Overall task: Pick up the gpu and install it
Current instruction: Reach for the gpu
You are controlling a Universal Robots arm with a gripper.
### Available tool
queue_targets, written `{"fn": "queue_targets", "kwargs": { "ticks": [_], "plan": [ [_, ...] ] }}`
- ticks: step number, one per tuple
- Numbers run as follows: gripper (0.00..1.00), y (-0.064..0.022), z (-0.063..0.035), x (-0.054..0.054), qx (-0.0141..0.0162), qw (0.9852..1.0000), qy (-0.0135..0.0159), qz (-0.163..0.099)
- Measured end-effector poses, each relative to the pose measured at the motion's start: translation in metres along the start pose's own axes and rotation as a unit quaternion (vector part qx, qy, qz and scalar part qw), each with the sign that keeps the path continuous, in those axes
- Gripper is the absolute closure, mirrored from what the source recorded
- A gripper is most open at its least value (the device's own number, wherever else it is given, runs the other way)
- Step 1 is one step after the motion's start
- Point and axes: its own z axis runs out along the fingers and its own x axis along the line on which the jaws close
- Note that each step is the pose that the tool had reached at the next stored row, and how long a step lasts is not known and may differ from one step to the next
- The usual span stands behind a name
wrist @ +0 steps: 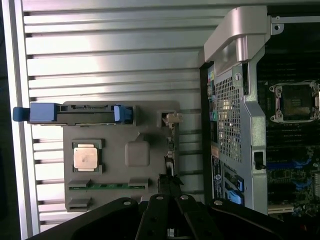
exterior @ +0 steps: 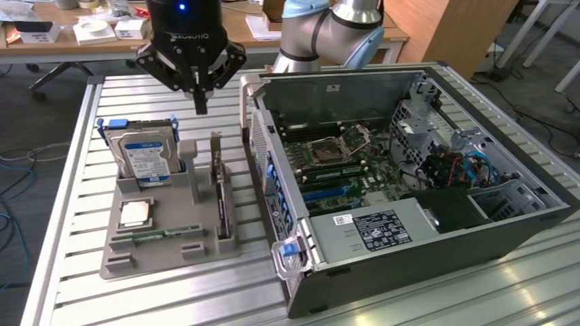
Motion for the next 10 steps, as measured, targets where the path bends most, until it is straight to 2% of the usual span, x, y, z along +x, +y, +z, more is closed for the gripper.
{"fn": "queue_targets", "kwargs": {
  "ticks": [5,10],
  "plan": [
    [0.90,-0.0035,-0.0001,-0.0003,0.0000,1.0000,0.0000,0.000],
    [0.90,-0.0035,-0.0002,-0.0003,0.0000,1.0000,0.0000,0.000]
  ]
}}
